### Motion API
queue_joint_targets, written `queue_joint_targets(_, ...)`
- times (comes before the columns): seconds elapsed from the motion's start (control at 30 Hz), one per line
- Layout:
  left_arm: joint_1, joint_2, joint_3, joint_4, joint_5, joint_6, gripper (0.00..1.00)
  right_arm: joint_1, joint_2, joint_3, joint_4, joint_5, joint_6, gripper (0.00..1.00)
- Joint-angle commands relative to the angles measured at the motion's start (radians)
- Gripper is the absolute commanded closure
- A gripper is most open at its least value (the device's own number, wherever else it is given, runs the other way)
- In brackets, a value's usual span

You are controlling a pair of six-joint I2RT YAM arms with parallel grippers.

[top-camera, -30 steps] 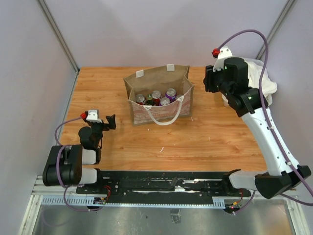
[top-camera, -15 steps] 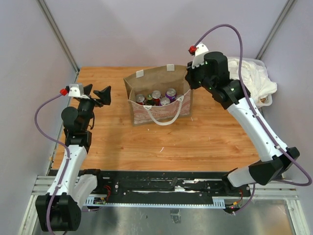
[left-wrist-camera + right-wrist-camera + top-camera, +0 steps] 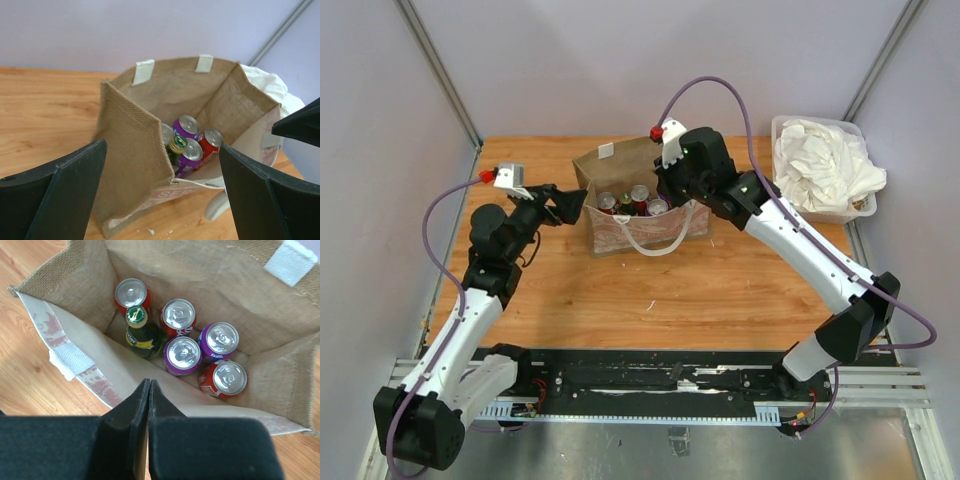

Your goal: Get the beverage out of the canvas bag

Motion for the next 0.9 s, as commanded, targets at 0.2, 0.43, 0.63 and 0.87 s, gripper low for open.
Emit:
queue_joint_targets(0.2, -0.088, 0.119, 0.1, -0.049, -0.062, 0.047, 0.0, 0.071, 0.005, -0.092, 0.063, -0.009, 0.028, 0.99)
queue_joint_targets(0.43, -0.112, 0.235, 0.157, -0.061, -0.051, 0.083, 0.0, 0.107, -0.034, -0.207, 0.103, -0.01, 0.057, 0.99)
queue_joint_targets(0.63, -0.162, 0.3, 0.17, -0.103, -0.058, 0.113, 0.0, 0.125, -0.065, -0.284, 0.122, -0.002, 0.076, 0.99)
queue_joint_targets(0.87, -0.185, 0.274, 0.135, -0.18, -0.075, 0.12, 0.06, 0.127, -0.084, -0.327, 0.128, 0.012, 0.081, 0.99)
